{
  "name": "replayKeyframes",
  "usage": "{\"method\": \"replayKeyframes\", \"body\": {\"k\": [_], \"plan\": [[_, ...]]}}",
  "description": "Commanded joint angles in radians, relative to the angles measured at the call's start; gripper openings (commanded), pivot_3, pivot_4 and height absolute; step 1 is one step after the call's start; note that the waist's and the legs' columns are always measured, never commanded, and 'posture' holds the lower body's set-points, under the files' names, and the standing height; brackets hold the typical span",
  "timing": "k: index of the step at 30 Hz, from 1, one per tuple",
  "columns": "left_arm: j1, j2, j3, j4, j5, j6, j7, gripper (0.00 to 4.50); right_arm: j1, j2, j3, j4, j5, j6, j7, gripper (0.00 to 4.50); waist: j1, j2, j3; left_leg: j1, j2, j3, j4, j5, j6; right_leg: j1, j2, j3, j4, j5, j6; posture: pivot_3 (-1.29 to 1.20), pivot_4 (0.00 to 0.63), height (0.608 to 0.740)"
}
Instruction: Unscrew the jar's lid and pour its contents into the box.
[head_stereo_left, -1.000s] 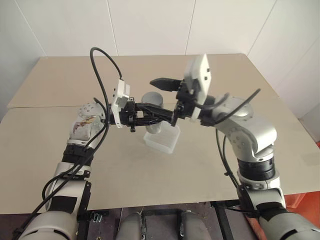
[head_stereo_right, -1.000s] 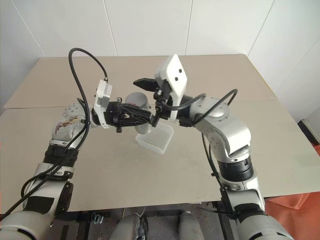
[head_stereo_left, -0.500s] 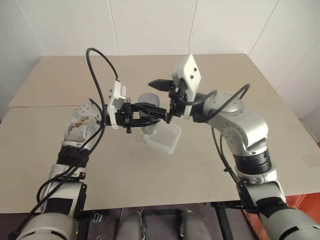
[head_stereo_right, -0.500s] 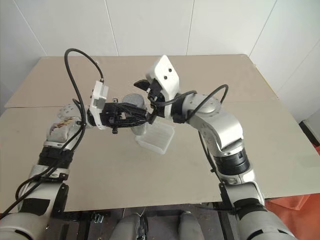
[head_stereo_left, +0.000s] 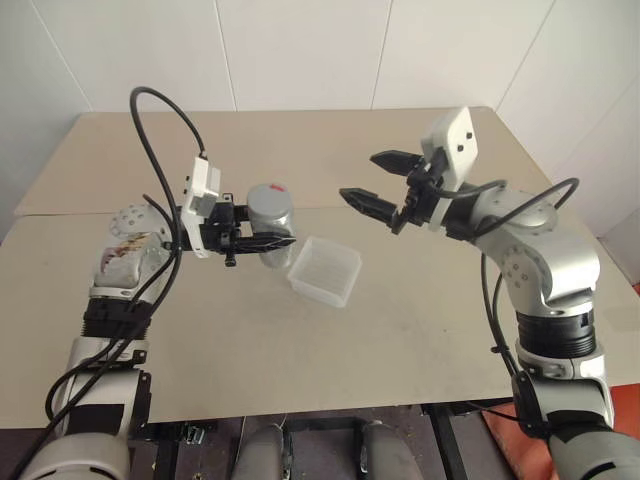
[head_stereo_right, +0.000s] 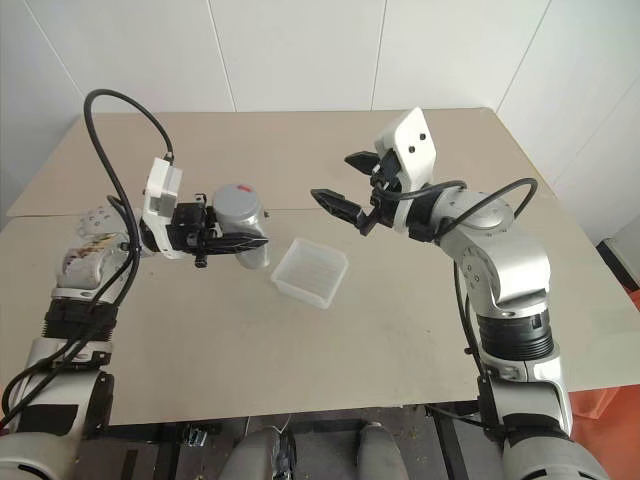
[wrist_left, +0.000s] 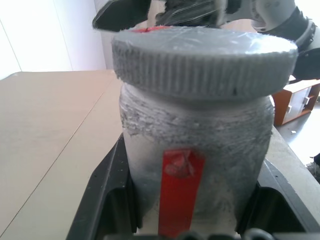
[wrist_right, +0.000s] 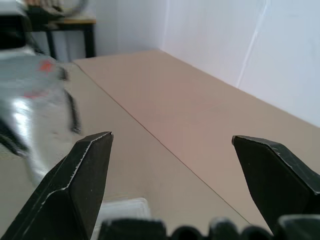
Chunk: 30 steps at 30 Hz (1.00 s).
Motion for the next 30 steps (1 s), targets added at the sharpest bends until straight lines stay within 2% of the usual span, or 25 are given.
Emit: {"method": "replayKeyframes", "body": {"k": [1, 5, 9, 16, 30], "plan": [[-0.052, -0.043, -0.010, 0.021, 0.015, -0.028, 0.024, 1.92, -0.049, 0.048, 0.022, -0.106, 0.067, 0.033, -0.007, 4.47, 0.000, 0.000, 0.000, 0.000, 0.000, 0.000, 0.000, 0.000, 0.000, 0.000, 0.000, 0.000, 0.000, 0.000, 0.000, 0.00, 0.150, 0.740], [-0.073, -0.080, -0.025, 0.052, 0.030, -0.044, 0.014, 1.92, -0.090, 0.109, 0.077, -0.118, 0.066, 0.056, -0.038, 4.47, -0.001, 0.000, 0.000, 0.000, 0.000, 0.000, 0.000, 0.000, 0.000, 0.000, 0.000, 0.000, 0.001, 0.000, 0.000, 0.00, 0.150, 0.740], [-0.088, -0.096, -0.032, 0.062, 0.033, -0.049, 0.008, 1.92, -0.137, 0.160, 0.149, -0.060, 0.002, 0.047, -0.088, 4.47, -0.002, 0.000, 0.000, 0.000, 0.000, 0.000, 0.000, 0.000, 0.000, 0.000, 0.000, 0.000, 0.001, 0.000, 0.000, 0.00, 0.150, 0.740], [-0.089, -0.091, -0.025, 0.057, 0.034, -0.044, -0.006, 1.92, -0.170, 0.198, 0.181, 0.034, -0.052, 0.026, -0.090, 4.47, 0.001, 0.000, 0.000, 0.000, 0.000, 0.000, 0.000, 0.000, 0.000, 0.000, 0.000, 0.000, 0.000, 0.000, 0.000, 0.00, 0.150, 0.740], [-0.056, -0.021, 0.003, 0.023, 0.014, -0.025, -0.008, 1.92, -0.070, 0.045, 0.052, -0.004, -0.013, 0.024, -0.031, 4.47, 0.000, 0.000, 0.000, 0.000, 0.000, 0.000, 0.000, 0.000, 0.000, 0.000, 0.000, 0.000, 0.000, 0.000, 0.000, 0.00, 0.150, 0.740]]}}
